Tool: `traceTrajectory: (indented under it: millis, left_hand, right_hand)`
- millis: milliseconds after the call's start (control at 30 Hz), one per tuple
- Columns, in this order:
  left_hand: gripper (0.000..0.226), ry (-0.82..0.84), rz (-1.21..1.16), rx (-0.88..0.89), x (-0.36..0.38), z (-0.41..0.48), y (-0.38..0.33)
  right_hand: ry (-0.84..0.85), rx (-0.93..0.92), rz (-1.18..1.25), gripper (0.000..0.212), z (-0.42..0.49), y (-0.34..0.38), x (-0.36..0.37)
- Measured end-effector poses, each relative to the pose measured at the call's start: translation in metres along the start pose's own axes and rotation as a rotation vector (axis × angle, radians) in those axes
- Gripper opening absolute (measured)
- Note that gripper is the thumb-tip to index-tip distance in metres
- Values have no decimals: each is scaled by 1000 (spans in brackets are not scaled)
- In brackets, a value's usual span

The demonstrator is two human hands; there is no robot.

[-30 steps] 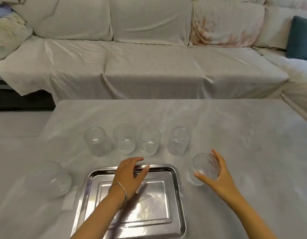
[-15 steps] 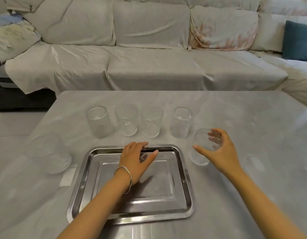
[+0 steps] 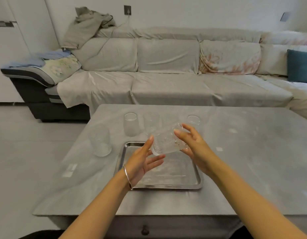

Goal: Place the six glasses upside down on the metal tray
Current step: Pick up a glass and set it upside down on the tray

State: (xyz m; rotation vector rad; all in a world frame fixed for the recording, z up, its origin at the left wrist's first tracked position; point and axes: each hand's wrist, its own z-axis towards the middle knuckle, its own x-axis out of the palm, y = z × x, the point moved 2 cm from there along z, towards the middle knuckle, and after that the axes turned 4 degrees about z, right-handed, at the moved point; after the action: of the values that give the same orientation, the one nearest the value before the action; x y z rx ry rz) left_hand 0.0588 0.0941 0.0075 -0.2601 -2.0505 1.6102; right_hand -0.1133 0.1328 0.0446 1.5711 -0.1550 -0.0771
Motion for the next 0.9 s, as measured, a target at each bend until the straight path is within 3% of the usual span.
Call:
traceTrajectory:
  millis: [133, 300, 400, 600, 767, 900]
  left_hand:
    - [40, -78, -46, 80, -24, -24, -23]
    - [46, -174, 1, 130, -39, -37, -51]
    - [50, -210, 24, 172, -46, -30, -64]
    - [78, -210, 72, 190, -55, 4, -69]
    - [67, -108, 193, 218, -54, 32, -68]
    - [48, -173, 169, 213, -69, 49, -59]
  right_hand:
    - [180, 63, -161, 77, -11, -3, 23]
    - [233, 45, -206, 84, -9, 4, 50]
    - [276, 55, -205, 78, 2, 5, 57]
    - [358, 80, -264, 62, 35, -5, 63]
    - [304, 28, -200, 72, 62, -21, 62]
    - [263, 10, -138, 67, 81, -42, 61]
